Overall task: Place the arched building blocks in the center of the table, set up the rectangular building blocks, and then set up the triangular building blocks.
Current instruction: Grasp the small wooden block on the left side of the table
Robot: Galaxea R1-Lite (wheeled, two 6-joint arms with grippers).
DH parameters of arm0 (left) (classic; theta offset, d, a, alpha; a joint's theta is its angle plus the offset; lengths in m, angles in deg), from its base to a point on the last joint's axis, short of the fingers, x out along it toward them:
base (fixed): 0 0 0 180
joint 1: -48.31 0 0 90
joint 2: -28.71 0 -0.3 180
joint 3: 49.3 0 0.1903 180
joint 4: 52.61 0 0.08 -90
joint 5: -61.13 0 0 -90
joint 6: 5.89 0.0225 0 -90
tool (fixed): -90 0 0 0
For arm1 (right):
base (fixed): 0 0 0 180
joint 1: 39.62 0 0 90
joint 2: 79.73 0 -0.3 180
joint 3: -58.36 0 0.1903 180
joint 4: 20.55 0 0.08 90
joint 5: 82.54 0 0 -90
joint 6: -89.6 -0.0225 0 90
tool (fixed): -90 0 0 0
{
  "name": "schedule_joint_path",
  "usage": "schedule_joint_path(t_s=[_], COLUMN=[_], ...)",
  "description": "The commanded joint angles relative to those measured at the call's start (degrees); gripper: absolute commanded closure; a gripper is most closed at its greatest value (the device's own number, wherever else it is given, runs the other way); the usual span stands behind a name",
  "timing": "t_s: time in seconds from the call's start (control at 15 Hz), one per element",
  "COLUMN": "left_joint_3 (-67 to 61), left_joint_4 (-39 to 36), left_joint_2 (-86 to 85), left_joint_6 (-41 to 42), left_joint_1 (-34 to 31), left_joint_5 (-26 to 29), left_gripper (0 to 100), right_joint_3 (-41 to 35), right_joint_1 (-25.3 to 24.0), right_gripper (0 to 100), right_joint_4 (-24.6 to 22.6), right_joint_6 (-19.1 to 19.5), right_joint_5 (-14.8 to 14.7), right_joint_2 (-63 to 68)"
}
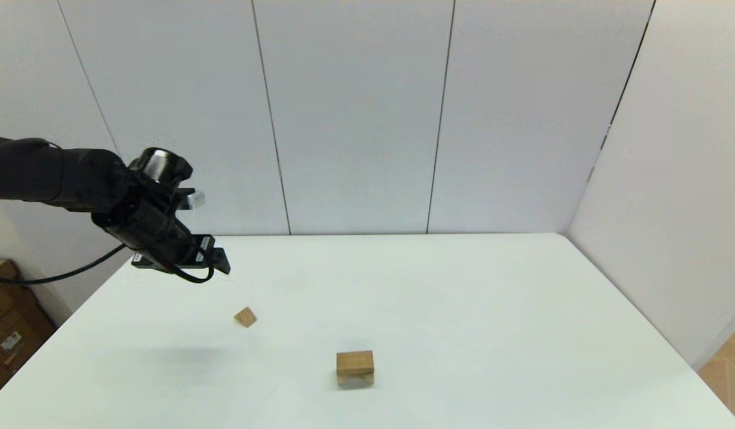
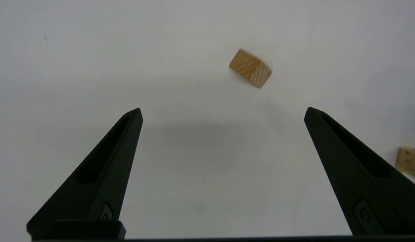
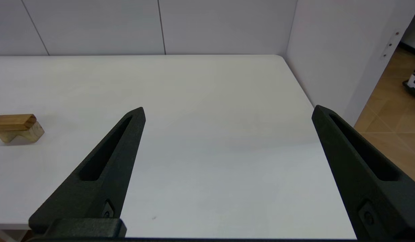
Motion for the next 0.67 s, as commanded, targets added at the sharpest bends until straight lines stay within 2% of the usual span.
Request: schedule_joint_path(t_s=[0.07, 0.33, 0.67], left_joint_3=[4.8, 8.0, 13.1], left_joint_4=[8.8, 10.9, 11.0], left_joint_2=[3.9, 7.6, 13.6], left_joint_6=[0.2, -4.0, -23.4], left_joint_1=[1.2, 3.5, 5.1], left_joint_5=[-0.1, 0.2, 0.2], left_gripper=[0, 0, 0], right_joint_3=[0.0, 0.0, 0.0], right_joint_1=[0.0, 0.0, 0.0], right_gripper=[0, 0, 0], right_joint_4=[0.0, 0.0, 0.0], right_joint_6=[0.0, 0.0, 0.0], right_joint_5=[0.0, 0.0, 0.0], right_joint_2=[0.0, 0.1, 0.1])
